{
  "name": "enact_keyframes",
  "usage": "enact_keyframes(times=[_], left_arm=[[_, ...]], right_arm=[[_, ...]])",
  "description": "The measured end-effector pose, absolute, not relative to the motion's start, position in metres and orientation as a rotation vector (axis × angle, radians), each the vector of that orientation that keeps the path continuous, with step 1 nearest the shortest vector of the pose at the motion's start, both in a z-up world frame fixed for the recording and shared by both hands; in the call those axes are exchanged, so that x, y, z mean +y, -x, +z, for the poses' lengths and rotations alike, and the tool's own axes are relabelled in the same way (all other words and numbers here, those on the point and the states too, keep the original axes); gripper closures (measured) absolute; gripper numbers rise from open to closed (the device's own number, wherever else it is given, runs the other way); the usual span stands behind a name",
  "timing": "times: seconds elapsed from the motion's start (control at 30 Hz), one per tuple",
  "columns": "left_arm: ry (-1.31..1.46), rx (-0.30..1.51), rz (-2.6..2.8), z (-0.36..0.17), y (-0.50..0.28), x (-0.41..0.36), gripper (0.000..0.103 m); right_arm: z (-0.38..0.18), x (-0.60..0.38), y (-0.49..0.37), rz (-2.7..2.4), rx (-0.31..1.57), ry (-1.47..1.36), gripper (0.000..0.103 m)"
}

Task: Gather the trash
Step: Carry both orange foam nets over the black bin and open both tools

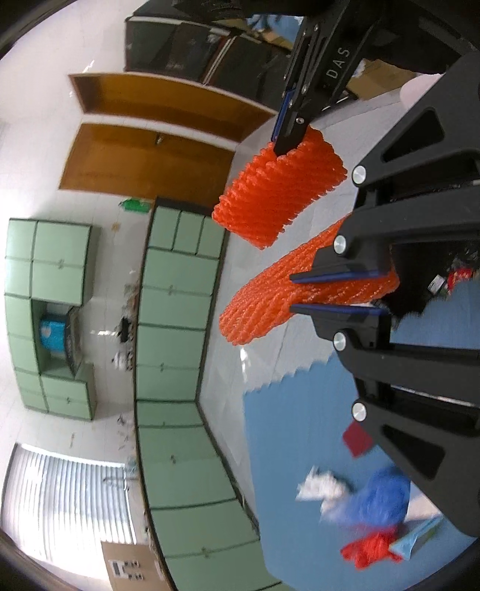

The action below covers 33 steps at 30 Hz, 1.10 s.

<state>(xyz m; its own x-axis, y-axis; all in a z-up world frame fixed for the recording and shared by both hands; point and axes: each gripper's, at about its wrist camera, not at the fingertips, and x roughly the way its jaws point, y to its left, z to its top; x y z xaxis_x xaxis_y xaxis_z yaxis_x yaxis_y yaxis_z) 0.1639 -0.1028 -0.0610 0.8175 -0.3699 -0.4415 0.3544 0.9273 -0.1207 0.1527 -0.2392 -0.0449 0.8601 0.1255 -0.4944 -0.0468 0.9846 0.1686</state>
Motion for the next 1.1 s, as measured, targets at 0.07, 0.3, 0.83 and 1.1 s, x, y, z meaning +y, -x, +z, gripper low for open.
enact_keyframes(times=[0.07,0.3,0.83,1.1], left_arm=[[0.026,0.501,-0.403,-0.072,-0.168,-0.112,0.094],[0.005,0.593,-0.441,-0.116,-0.183,-0.138,0.093],[-0.021,0.767,-0.459,-0.165,-0.219,-0.158,0.087],[0.011,0.764,-0.447,-0.157,-0.224,-0.150,0.060]], right_arm=[[-0.057,-0.252,-0.152,0.059,0.555,-0.159,0.087],[-0.098,-0.281,-0.154,0.007,0.635,-0.204,0.087],[-0.166,-0.297,-0.185,-0.016,0.798,-0.234,0.081],[-0.157,-0.298,-0.187,-0.041,0.782,-0.233,0.039]])
